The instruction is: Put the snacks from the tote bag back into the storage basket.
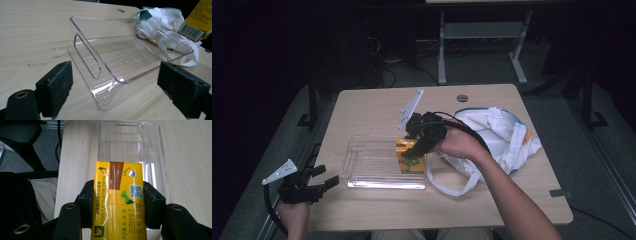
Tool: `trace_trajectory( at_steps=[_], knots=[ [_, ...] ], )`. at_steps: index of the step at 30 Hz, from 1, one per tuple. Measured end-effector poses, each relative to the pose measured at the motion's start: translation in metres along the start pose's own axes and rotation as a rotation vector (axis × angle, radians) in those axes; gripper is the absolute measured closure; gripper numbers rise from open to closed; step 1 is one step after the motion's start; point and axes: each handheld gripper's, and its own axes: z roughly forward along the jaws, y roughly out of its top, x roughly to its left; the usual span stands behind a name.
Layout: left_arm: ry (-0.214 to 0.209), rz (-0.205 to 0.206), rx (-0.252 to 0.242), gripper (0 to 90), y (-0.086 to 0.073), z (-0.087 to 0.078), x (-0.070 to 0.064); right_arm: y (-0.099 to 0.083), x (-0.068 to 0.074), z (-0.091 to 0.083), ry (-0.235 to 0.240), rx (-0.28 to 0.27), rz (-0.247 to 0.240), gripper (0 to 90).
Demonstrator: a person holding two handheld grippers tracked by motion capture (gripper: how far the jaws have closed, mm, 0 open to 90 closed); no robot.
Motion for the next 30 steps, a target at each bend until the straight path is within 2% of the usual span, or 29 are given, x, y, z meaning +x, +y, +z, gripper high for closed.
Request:
trace_trajectory(
  at_steps=[13, 30],
  knots=[
    [0.0, 0.002, 0.0, 12.7, 0.0, 0.0, 0.001, 0.0, -0.001, 0.013, 0.014, 0.012, -0.005, 52.0],
    [-0.001, 0.004, 0.002, 12.7, 0.0, 0.0, 0.001, -0.004, -0.002, 0.021, 0.016, 0.023, -0.002, 52.0]
  ],
)
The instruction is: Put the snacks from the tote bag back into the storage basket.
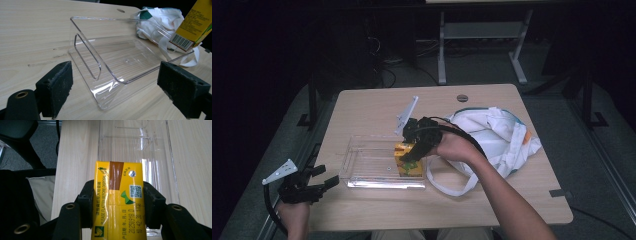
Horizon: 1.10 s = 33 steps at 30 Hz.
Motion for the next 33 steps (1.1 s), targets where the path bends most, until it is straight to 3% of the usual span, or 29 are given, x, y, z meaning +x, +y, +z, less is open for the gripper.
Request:
trace_trajectory(
  at_steps=[33],
  knots=[
    [0.001, -0.001, -0.002, 12.6, 0.0, 0.0, 0.0, -0.011, -0.001, 0.013, 0.001, 0.0, 0.017, 51.9]
  ],
)
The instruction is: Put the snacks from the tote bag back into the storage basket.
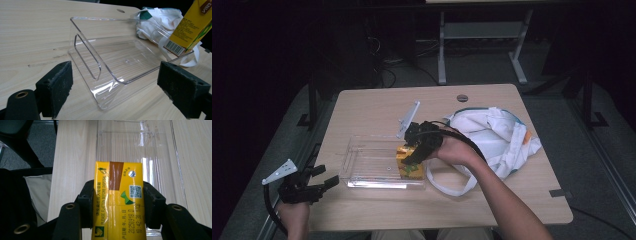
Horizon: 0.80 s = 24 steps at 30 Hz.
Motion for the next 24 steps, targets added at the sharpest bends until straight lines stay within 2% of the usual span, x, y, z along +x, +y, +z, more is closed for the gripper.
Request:
trace_trajectory(
  at_steps=[24],
  knots=[
    [-0.001, 0.004, 0.001, 12.6, 0.0, 0.0, 0.0, -0.007, -0.002, 0.014, 0.011, 0.007, 0.008, 51.8]
  ],
)
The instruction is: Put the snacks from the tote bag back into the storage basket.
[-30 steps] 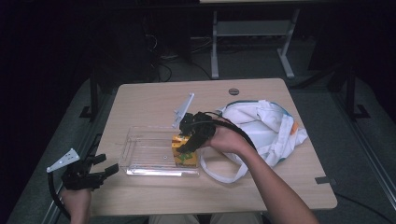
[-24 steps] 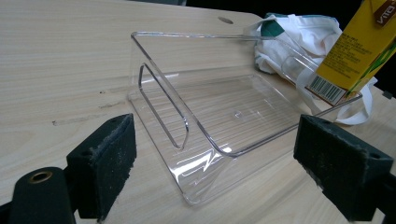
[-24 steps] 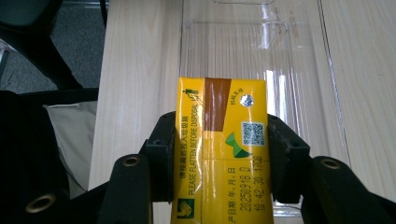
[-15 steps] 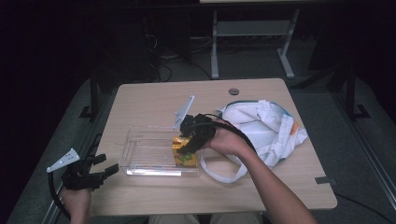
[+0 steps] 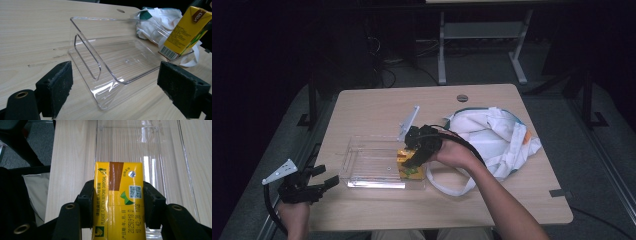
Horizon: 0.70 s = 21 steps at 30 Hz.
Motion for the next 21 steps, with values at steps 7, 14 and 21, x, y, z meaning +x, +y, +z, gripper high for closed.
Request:
trace_trajectory(
  at_steps=[7, 14, 21],
  knots=[
    [0.002, 0.003, 0.003, 12.7, 0.0, 0.0, 0.001, -0.002, -0.001, 0.005, 0.003, 0.006, 0.001, 51.8],
    [0.002, 0.004, 0.004, 12.7, 0.0, 0.0, 0.0, -0.006, -0.001, 0.01, 0.005, 0.013, 0.005, 51.7],
    [0.001, 0.002, 0.002, 12.6, 0.0, 0.0, 0.0, -0.009, -0.002, 0.012, 0.008, 0.015, 0.01, 51.7]
  ],
)
